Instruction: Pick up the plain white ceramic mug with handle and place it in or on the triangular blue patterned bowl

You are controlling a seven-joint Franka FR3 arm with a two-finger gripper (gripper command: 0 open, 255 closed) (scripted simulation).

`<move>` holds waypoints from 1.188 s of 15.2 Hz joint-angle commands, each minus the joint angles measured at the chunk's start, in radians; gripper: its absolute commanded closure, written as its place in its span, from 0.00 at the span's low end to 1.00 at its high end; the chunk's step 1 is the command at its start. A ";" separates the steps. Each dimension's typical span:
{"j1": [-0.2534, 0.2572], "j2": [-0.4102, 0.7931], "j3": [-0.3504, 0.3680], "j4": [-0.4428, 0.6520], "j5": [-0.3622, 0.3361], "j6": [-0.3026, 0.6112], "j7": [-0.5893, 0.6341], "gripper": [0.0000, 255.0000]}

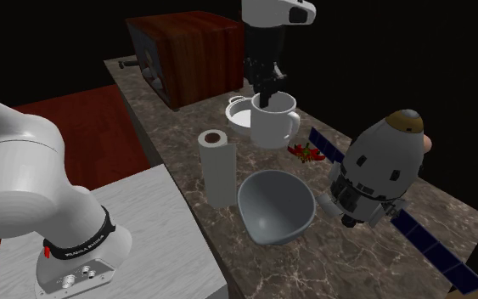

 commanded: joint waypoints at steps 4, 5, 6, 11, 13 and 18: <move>0.000 -0.007 0.001 0.060 0.000 -0.068 0.000 1.00; 0.000 -0.008 0.001 0.073 0.000 -0.081 0.000 1.00; 0.000 -0.009 0.001 0.086 0.000 -0.095 0.000 1.00; -0.026 -0.058 -0.040 0.079 -0.015 -0.136 -0.062 1.00; -0.044 -0.086 -0.068 0.069 -0.027 -0.153 -0.104 1.00; -0.089 -0.140 -0.144 0.064 -0.062 -0.198 -0.211 1.00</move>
